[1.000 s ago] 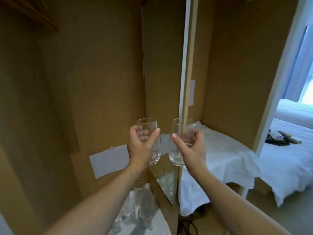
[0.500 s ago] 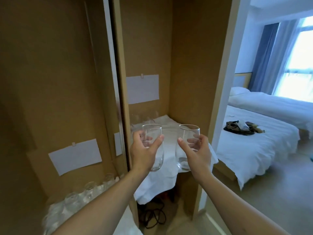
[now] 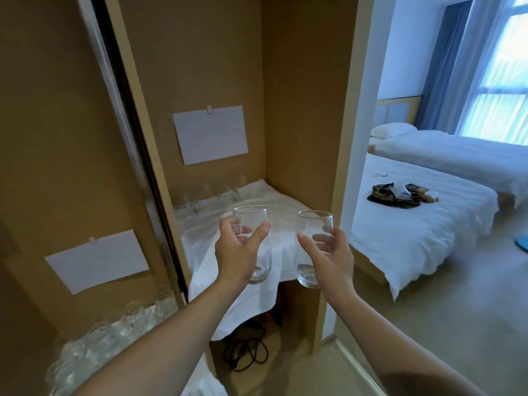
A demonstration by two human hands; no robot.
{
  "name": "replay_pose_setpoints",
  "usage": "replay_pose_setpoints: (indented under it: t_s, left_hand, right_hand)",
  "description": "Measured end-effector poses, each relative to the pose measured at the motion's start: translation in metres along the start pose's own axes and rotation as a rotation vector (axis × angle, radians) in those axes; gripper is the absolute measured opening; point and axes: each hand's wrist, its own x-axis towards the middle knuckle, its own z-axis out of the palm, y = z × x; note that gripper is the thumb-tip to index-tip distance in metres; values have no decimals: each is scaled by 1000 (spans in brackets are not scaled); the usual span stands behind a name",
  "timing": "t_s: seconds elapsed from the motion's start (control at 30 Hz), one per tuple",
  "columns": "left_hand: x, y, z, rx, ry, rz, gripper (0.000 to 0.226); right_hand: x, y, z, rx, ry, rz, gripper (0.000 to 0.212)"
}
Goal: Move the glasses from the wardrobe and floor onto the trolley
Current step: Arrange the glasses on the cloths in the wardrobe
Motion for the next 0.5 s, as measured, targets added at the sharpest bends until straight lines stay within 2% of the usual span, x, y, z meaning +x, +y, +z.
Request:
replay_pose_setpoints:
  t_s: [0.17,0.37,0.5]
  left_hand:
    - [40,-16,31,-13,-29,-29,82]
    - [98,-46,66,-25,-59,-93,69]
    - [139,-68,74,-20,-42,-109,77]
  right_hand:
    - [43,18,17,-29,-36,35,79]
    - [110,44,36,-91,-101,65,87]
    - [147,60,60,-95,-150,97,87]
